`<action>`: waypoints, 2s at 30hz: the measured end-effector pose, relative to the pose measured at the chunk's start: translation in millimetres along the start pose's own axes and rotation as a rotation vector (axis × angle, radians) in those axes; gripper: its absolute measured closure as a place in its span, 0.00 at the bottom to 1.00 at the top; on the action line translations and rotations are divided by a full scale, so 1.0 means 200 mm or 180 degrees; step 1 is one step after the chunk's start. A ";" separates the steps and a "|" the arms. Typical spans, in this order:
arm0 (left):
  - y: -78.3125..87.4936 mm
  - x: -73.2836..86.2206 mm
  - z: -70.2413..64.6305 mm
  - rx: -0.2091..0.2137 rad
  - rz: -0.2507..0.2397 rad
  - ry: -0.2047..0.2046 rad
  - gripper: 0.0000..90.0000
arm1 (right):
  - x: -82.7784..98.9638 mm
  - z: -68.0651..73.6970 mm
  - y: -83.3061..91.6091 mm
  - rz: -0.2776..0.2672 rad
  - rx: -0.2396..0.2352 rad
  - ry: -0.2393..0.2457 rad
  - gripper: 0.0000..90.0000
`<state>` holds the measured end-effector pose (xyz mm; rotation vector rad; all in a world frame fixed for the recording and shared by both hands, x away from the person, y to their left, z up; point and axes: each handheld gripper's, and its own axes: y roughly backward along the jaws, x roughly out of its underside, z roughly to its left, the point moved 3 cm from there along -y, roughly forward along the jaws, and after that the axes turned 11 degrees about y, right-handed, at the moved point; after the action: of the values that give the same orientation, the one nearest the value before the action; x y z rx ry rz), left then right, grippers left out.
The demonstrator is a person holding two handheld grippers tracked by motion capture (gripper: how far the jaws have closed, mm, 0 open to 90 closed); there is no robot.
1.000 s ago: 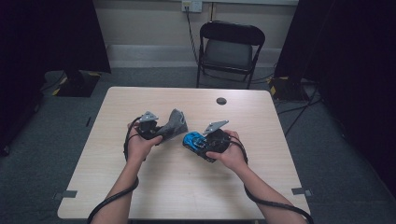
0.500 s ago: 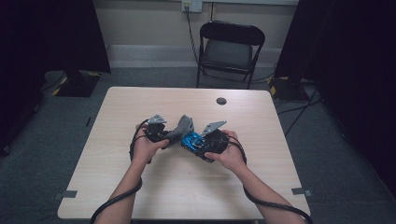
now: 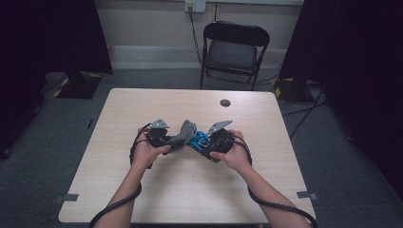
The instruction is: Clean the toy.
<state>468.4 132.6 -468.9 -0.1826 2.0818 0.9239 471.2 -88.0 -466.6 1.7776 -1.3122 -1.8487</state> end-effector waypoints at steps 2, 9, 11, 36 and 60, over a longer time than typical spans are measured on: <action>0.00 0.01 0.00 0.0009 -0.0013 0.0006 0.79 | 0.00 -0.01 0.00 0.0012 0.0026 -0.0028 0.31; 0.00 0.02 -0.02 0.0034 0.0002 -0.0018 0.79 | 0.02 -0.05 0.00 0.0020 0.0051 -0.0126 0.31; -0.01 0.02 -0.02 0.0055 0.0002 -0.0032 0.79 | 0.02 -0.06 0.00 0.0027 0.0069 -0.0134 0.31; 0.04 0.09 -0.03 0.0108 0.0061 -0.0114 0.79 | 0.10 -0.23 0.04 0.0060 0.0248 -0.0435 0.31; 0.00 -0.02 0.02 0.0065 -0.0150 0.0056 0.79 | -0.01 0.06 0.03 -0.0058 -0.0189 0.0123 0.31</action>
<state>474.5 134.4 -467.8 -0.2289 2.0934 0.8752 458.9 -84.7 -463.5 1.7917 -1.2185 -1.8337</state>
